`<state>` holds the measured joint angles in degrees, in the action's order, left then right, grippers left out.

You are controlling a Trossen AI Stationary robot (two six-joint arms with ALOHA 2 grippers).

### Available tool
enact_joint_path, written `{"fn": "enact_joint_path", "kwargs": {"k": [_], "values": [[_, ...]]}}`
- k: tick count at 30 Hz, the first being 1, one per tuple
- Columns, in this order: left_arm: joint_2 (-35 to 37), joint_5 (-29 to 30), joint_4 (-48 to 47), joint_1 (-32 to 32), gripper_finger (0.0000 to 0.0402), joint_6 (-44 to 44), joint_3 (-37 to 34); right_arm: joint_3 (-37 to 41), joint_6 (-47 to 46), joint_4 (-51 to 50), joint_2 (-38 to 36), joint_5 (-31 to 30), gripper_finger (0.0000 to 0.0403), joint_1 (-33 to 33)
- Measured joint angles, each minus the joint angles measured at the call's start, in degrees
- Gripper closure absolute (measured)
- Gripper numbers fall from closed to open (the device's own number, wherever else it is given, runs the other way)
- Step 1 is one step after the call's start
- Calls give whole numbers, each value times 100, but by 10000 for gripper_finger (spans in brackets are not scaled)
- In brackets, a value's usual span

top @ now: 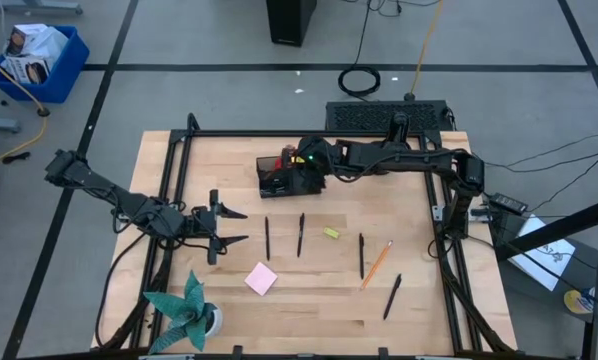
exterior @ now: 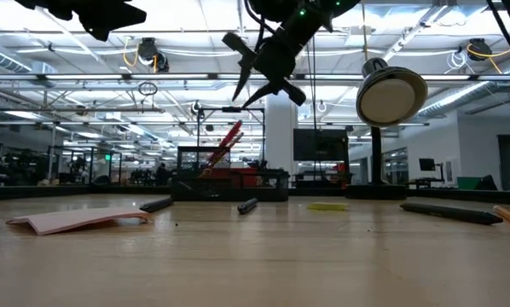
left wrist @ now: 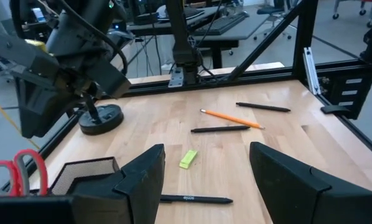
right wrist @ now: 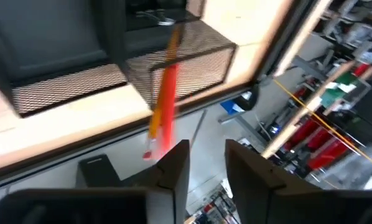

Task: Pick and place office supplies into organizer
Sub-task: Put the green eraser into the black desk organizer

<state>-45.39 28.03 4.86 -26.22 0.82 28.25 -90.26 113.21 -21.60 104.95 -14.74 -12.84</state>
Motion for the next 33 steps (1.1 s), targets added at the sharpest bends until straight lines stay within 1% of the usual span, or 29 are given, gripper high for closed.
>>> {"fn": "enact_joint_path", "kwargs": {"k": [4, 8, 12, 15, 17, 18, 20, 22, 25, 27, 28, 30, 31, 33], "values": [[0, 39, 2, 0, 163, 19, 0, 0, -39, 232, 0, -44, 280, 4], [0, 57, 7, 0, 163, 21, 0, 0, -391, 849, 0, -558, 261, 24], [2, 68, 17, 0, 163, 11, 2, -2, -1884, 1259, -46, -1220, 254, 128], [0, 72, 11, 0, 163, -61, 0, -2, -2661, 1432, -48, -2100, 256, 306], [1, 73, -8, 0, 163, -88, 0, -2, -3255, 1309, -54, -2489, 258, 456], [0, 71, -8, 0, 163, -94, 0, -2, -3676, 1154, -104, -2568, 259, 541], [2, 70, -7, 0, 163, -110, 0, 0, -4572, 633, -215, -2398, 260, 736], [0, 70, -17, 0, 163, -122, 0, 0, -5594, 111, -366, -1990, 260, 923], [0, 75, -5, 0, 163, -193, 2, 0, -7279, -556, -615, -1259, 261, 1141], [0, 78, 3, 0, 163, -245, 2, 46, -8222, -764, -796, -684, 261, 1253], [2, 85, 6, 0, 163, -282, 1, 127, -8615, -758, -900, -419, 261, 1308], [0, 93, 7, 0, 163, -373, 1, 344, -9226, -723, -1092, -88, 261, 1444], [1, 93, 9, 0, 163, -432, 1, 485, -9428, -661, -1180, -11, 261, 1517], [2, 96, 11, 0, 163, -513, 2, 843, -9758, -665, -1365, -49, 261, 1670]]}}
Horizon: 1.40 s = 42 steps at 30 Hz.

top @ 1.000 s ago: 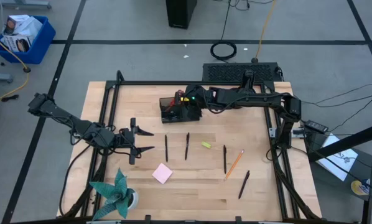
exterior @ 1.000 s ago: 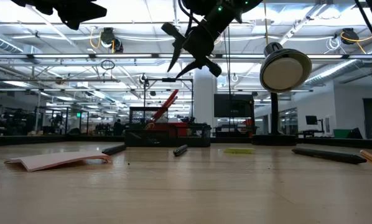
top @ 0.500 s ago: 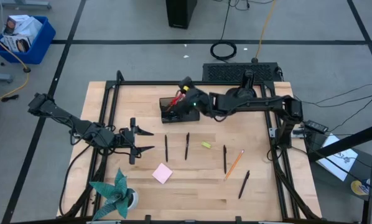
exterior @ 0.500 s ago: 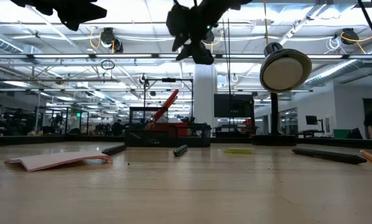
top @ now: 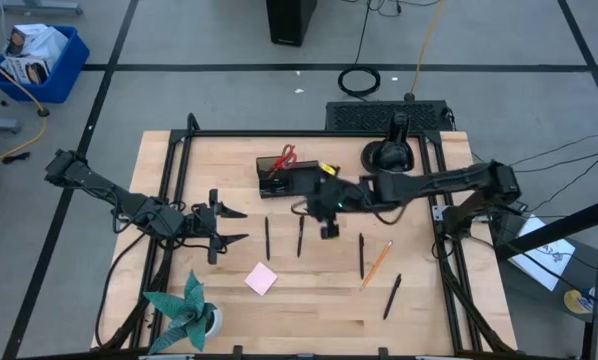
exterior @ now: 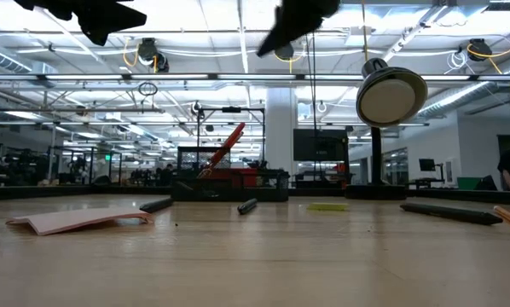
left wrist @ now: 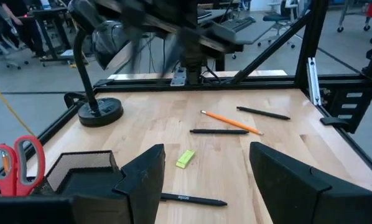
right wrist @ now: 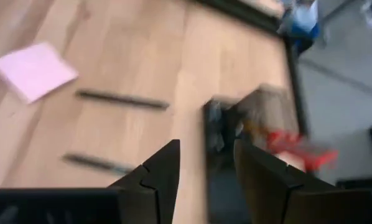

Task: Pick and place office supplies into organizer
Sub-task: Put the green eraser into the black desk organizer

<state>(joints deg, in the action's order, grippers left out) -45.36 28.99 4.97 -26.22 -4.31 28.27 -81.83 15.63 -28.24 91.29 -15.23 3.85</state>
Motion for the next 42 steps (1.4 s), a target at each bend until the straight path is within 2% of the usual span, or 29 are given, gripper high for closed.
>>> {"fn": "enact_joint_path", "kwargs": {"k": [5, 9, 14, 16, 25, 29, 32, 34, 37, 40, 42], "values": [[-2, -24, 0, 0, 163, -50, -1, 1058, -996, 62, -480, -140, 261, 335], [0, -9, 155, 0, 163, -89, 1, 1924, -1759, 510, -900, -107, 261, 680], [0, 79, 144, 0, 163, -77, 1, 2758, -1713, 874, -1367, -112, 261, 1233], [-2, 204, 223, 20, 163, -140, 1, 2973, -2094, 1113, -1535, -110, 261, 1401], [-84, 303, 472, 225, 163, -867, 1, 3575, -5137, 1601, -1939, -121, 261, 1720], [-263, 114, 342, 222, 163, -985, 1, 4006, -5698, 2097, -1941, -199, 261, 1769], [-446, 103, 332, 225, 163, -1099, 1, 4369, -5973, 2386, -1942, -736, 261, 1769], [-560, 103, 401, 225, 163, -1102, 1, 4661, -5709, 2899, -1938, -963, 261, 1764], [-687, 122, 444, 233, 163, -1011, 1, 5246, -5204, 4579, -1832, -1265, 261, 1773], [-721, 194, 653, 267, 163, -814, 1, 5755, -4595, 6421, -1618, -1179, 261, 1761], [-721, 230, 835, 301, 163, -711, 1, 5972, -4332, 7185, -1508, -1007, 261, 1784]]}}
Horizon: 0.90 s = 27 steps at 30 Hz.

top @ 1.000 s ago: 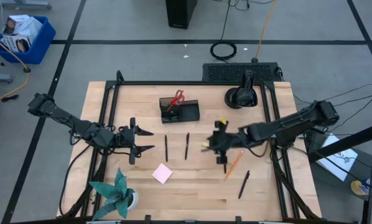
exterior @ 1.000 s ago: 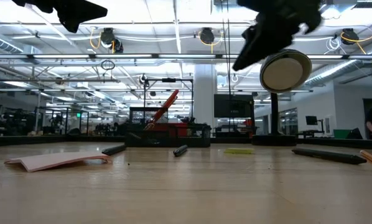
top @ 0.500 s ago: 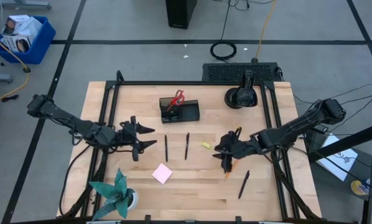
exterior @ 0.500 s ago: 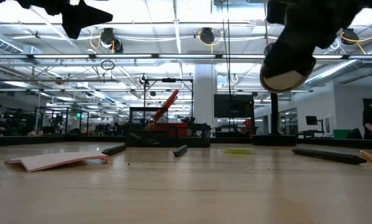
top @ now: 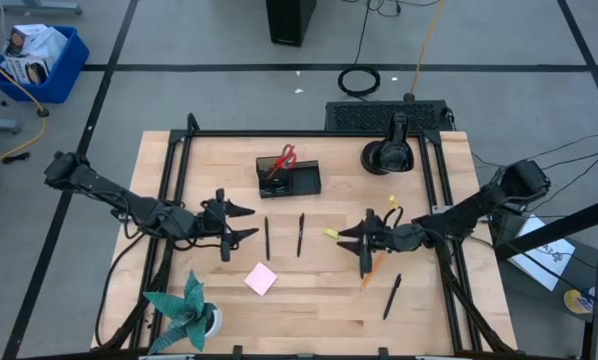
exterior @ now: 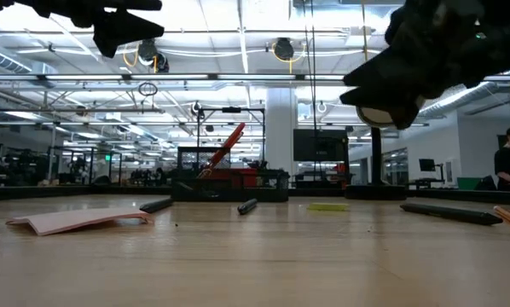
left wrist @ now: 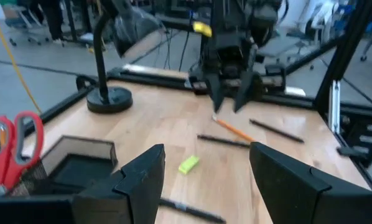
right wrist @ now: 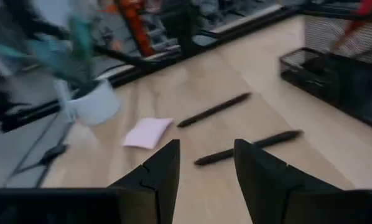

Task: Pick and place office supplies into organizer
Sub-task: Put the green eraser into the black desk organizer

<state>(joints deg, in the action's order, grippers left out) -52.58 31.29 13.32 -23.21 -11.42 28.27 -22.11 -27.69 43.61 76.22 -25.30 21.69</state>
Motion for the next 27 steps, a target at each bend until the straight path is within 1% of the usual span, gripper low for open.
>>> {"fn": "enact_joint_path", "kwargs": {"k": [2, 4, 7, 9, 11, 13, 18, 21, 27], "values": [[0, -13, 85, 16, 163, 79, 0, 96, 207, 229, 75, 92, 261, 60], [0, -60, 79, 16, 163, 86, 0, 129, 348, 94, 88, 85, 261, 116], [-2, -66, 63, 16, 163, 89, 0, 129, 236, -213, 84, -133, 261, 171], [-2, -66, 45, 16, 163, 85, 0, 133, 265, -284, 75, -172, 261, 193], [-4, -66, 34, 16, 163, 83, 0, 124, 624, -271, 72, -232, 261, 206], [-4, -66, 26, 16, 163, 80, 0, 96, 902, -369, 71, -420, 261, 196], [-4, -69, 29, 16, 163, 32, 0, 94, 1039, -658, 110, -723, 261, -1], [-4, -70, 32, 16, 163, 19, 0, 90, 1136, -654, 322, -901, 261, -146], [-4, -74, 35, 16, 163, 13, 0, 90, 1337, -192, 1098, -903, 255, -324]]}}
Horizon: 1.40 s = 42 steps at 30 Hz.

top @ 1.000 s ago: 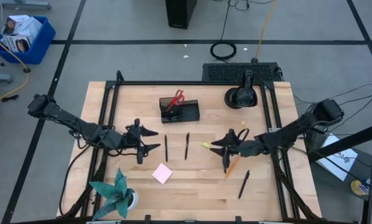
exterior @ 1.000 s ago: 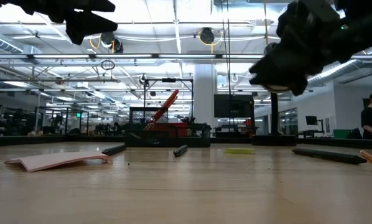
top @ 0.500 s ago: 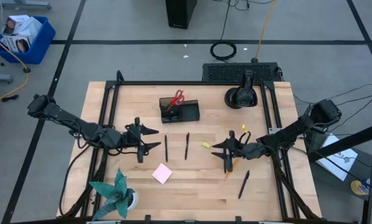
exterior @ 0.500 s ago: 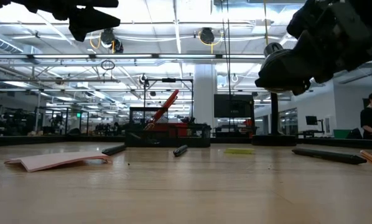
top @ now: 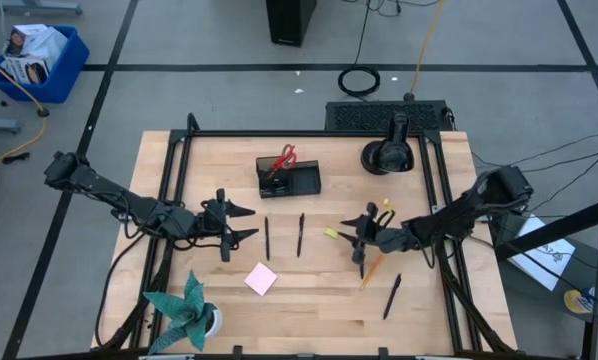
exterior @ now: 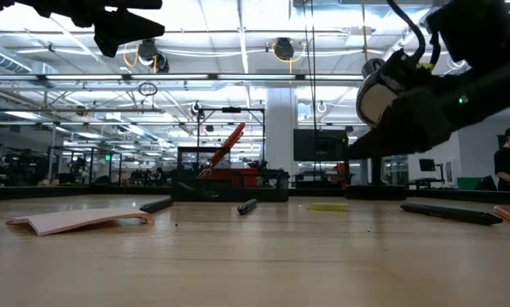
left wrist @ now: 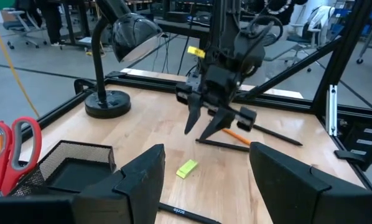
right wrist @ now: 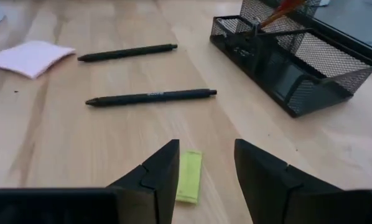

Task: Pick and place office supplies into organizer
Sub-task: Put the green eraser into the black desk organizer

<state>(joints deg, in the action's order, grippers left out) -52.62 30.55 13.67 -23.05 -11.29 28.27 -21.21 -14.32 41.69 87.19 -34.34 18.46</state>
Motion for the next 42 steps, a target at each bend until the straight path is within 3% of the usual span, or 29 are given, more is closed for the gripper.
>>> {"fn": "enact_joint_path", "kwargs": {"k": [7, 19, 42], "values": [[0, -2, -7, 0, 163, -2, 0, -5, 172, 1114, 641, 10, 246, -63], [0, -27, -13, 0, 163, -93, 0, -616, 80, 1163, 1902, 458, 245, -563], [0, -109, -12, -7, 163, -122, 0, -535, -655, 621, 1926, 710, 248, -487]]}}
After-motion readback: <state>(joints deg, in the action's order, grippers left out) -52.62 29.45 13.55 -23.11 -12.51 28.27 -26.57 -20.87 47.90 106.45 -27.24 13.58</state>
